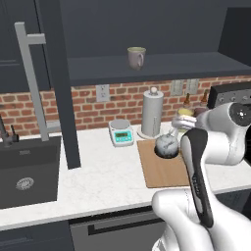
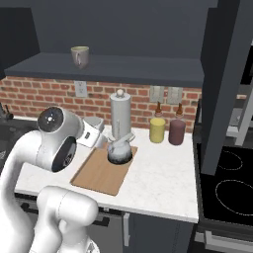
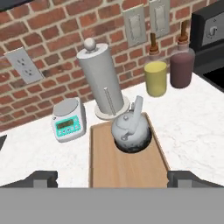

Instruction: Pick the kettle from the counter and place it on the tray. Then pick the mug from the cabinet and place it on the tray. Then close the cabinet doors.

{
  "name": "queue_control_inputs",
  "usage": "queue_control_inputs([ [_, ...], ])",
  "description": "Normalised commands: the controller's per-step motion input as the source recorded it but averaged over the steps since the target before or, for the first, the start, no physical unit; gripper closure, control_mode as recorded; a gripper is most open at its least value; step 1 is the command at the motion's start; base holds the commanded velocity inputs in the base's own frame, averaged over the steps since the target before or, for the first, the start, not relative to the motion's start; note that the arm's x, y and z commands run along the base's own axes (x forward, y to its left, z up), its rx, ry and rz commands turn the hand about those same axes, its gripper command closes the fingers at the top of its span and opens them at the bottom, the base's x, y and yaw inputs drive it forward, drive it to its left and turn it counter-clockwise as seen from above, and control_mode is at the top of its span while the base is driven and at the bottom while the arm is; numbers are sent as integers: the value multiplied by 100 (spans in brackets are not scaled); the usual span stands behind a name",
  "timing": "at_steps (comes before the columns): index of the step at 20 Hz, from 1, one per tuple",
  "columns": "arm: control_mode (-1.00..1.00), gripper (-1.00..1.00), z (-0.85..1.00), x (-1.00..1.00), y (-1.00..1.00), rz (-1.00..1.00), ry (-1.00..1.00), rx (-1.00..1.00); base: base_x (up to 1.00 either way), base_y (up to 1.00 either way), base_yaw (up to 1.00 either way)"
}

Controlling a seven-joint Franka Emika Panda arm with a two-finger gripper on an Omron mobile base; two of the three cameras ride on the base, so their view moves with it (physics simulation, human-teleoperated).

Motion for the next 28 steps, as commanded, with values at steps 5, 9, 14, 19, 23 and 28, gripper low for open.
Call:
queue_control_inputs([
  [5, -100, -100, 100, -71, 17, 0, 0, 0, 0, 0, 0],
  [9, -100, -100, 100, -69, 20, 0, -2, 0, 0, 0, 0],
  [14, -100, -100, 100, -43, 36, 0, -11, 0, 0, 0, 0],
  [19, -100, -100, 77, -1, 64, 2, -12, 0, 0, 0, 0],
  [23, -100, -100, 33, 28, 80, 5, -18, 0, 0, 0, 0],
  [28, -100, -100, 5, 53, 46, 5, -20, 0, 0, 0, 0],
])
